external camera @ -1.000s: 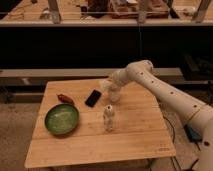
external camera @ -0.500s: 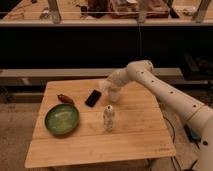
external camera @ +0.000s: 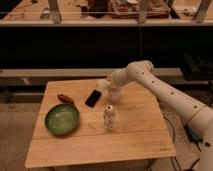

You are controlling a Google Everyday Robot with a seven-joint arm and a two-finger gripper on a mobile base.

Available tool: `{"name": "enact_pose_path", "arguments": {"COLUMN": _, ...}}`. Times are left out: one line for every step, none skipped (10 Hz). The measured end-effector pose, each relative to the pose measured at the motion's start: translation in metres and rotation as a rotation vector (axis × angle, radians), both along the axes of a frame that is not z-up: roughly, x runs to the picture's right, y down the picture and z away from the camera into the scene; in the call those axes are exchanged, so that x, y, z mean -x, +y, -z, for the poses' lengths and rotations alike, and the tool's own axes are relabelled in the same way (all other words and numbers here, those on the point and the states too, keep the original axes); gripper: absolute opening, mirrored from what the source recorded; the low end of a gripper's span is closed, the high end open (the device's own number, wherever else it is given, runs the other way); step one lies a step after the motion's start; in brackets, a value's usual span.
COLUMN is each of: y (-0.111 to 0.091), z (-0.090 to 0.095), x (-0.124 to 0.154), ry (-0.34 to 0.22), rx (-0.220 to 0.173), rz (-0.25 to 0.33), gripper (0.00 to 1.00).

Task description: Place the white sponge in the ceramic cup

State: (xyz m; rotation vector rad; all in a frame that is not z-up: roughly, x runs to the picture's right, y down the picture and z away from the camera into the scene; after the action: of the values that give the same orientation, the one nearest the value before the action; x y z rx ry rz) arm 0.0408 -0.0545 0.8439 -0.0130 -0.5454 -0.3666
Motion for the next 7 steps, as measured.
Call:
{"name": "enact_pose_path", "arguments": {"y": -0.012, "z": 0.012, "x": -0.01, "ry": 0.005, "rx": -0.028, "rz": -0.037, "gripper": 0.03}}
{"name": "enact_pose_path", "arguments": {"y": -0.021, "z": 0.019, "x": -0.018, "ry": 0.01, "rx": -0.046, "rz": -0.063, "gripper": 0.03}}
{"name": "enact_pose_path", "arguments": {"y": -0.034, "z": 0.028, "x": -0.038, "ry": 0.026, "rx": -0.075, "rz": -0.115, "gripper": 0.03}}
{"name": "enact_pose_path", "arguments": {"y": -0.041, "z": 0.03, "x": -0.05, "ry": 0.051, "rx": -0.092, "rz": -0.136, "gripper": 0.03}}
{"name": "enact_pose_path", "arguments": {"y": -0.044, "z": 0.03, "x": -0.052, "ry": 0.08, "rx": -0.1, "rz": -0.143, "gripper": 0.03}}
{"name": "enact_pose_path", "arguments": {"y": -0.045, "z": 0.026, "x": -0.053, "ry": 0.112, "rx": -0.103, "rz": -0.145, "gripper": 0.08}}
{"name": "enact_pose_path", "arguments": {"y": -0.045, "z": 0.022, "x": -0.056, "ry": 0.144, "rx": -0.102, "rz": -0.144, "gripper": 0.19}}
